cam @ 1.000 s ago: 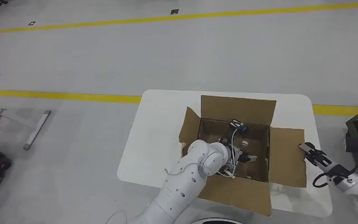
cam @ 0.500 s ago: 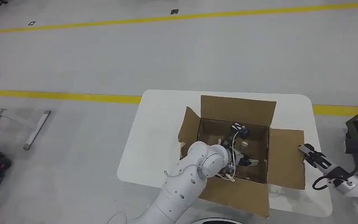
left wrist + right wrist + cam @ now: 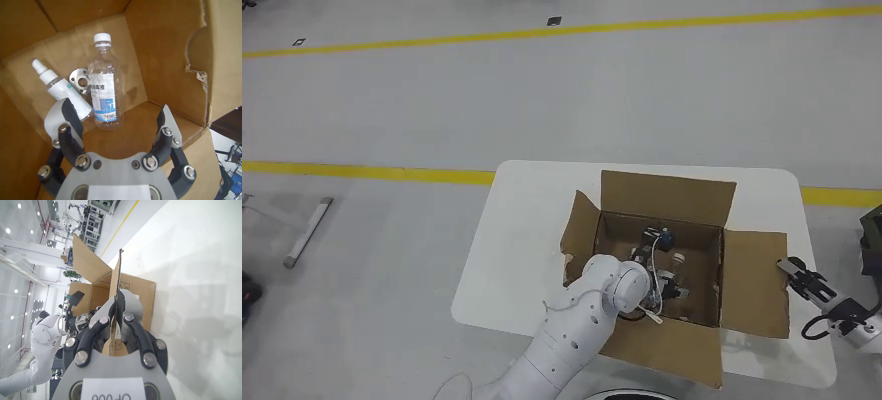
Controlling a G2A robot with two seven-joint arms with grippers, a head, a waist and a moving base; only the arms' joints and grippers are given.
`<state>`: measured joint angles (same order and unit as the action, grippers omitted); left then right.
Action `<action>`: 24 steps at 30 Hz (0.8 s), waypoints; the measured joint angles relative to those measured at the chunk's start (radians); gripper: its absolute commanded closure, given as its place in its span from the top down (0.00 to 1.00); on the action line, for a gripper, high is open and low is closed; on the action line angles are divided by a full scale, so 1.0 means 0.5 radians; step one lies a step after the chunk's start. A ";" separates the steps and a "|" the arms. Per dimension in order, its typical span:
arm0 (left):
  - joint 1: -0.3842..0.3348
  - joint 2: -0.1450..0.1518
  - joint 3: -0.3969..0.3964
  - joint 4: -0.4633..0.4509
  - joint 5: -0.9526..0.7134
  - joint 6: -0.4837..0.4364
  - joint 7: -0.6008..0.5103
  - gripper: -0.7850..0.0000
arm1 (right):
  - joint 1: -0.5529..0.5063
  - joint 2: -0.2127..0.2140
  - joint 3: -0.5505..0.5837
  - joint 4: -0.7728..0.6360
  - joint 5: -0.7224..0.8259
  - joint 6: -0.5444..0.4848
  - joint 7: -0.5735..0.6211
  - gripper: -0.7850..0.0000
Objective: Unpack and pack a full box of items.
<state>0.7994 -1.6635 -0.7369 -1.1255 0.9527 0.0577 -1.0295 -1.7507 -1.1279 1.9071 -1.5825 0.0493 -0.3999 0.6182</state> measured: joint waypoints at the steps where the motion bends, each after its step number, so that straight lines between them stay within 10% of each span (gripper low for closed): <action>1: -0.015 -0.011 0.020 0.022 -0.005 0.018 -0.011 1.00 | -0.001 0.000 -0.001 0.000 0.003 0.000 -0.001 0.00; 24: -0.080 -0.085 0.200 0.130 0.042 0.088 -0.054 1.00 | 0.001 0.010 -0.043 0.007 -0.016 0.000 -0.015 0.00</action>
<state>0.7596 -1.7062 -0.6370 -1.0607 0.9736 0.1017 -1.0564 -1.7502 -1.1228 1.8854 -1.5788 0.0415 -0.3997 0.6109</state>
